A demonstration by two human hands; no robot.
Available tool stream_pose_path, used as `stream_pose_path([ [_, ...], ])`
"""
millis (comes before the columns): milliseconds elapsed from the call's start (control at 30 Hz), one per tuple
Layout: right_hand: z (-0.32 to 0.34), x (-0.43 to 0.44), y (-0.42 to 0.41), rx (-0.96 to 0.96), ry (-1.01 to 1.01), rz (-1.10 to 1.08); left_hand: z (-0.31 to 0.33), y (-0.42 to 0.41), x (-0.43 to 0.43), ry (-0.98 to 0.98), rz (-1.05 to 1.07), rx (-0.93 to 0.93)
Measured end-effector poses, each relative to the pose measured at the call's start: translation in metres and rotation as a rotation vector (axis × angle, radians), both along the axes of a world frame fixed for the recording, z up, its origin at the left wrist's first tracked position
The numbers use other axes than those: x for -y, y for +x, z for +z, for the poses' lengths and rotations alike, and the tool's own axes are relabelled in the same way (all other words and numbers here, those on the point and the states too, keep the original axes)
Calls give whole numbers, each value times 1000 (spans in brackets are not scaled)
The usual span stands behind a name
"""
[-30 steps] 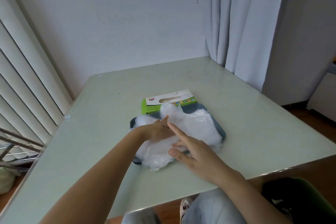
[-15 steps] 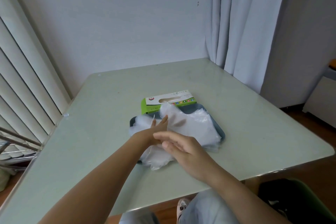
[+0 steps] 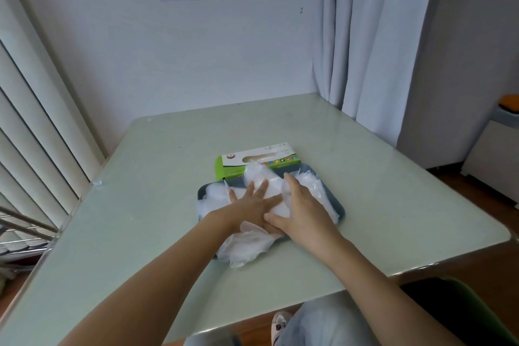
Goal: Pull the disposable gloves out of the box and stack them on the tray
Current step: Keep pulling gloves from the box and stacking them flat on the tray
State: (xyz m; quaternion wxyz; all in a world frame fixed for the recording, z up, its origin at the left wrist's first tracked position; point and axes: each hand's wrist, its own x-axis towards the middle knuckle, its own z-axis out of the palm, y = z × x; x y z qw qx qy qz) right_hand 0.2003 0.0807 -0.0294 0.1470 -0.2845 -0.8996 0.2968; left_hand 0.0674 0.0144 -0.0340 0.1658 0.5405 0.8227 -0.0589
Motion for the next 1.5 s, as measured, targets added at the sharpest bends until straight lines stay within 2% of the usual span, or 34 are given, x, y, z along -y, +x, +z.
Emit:
stream_pose_path([
  [267, 10, -33, 14, 200, 378, -355, -12, 0, 3, 111, 7, 11],
  [333, 14, -41, 17, 111, 402, -314, -12, -1, 3, 114, 2, 11],
  [400, 23, -35, 9, -142, 272, -184, -12, -2, 3, 115, -4, 17],
  [467, 36, -16, -5, -359, -113, -4, -12, -3, 3, 118, -14, 24],
  [533, 41, 2, -20, -374, -542, 128, -13, -2, 3, 142, -20, 27],
  [600, 36, 7, -32, -233, -644, 111, -12, -2, 3, 159, -20, 24],
  [667, 24, 0, -37, -177, -630, -1, -12, -1, 4, 160, -4, 24],
  [733, 8, -11, -37, -202, -610, -98, -12, 1, 4, 152, 32, 27],
  [800, -2, -22, -37, -166, -529, -113, -13, 2, 4, 148, 58, 18],
  [867, -9, -28, -40, -35, -375, -32, -14, 4, 5, 148, 49, -4],
  [967, -17, -26, -46, 190, -18, 75, -18, -5, 12, 163, 9, -58],
  [1033, -21, -22, -47, 284, 122, 97, -23, -17, 23, 142, -31, -131],
  [1233, -27, -26, -40, 434, 175, 96, -9, -22, 56, -21, -26, -215],
  [1400, -21, -40, -30, 485, 150, 77, 14, -27, 67, -198, 153, -101],
  [1500, -18, -51, -24, 493, 124, 82, 24, -30, 72, -263, 175, -70],
])
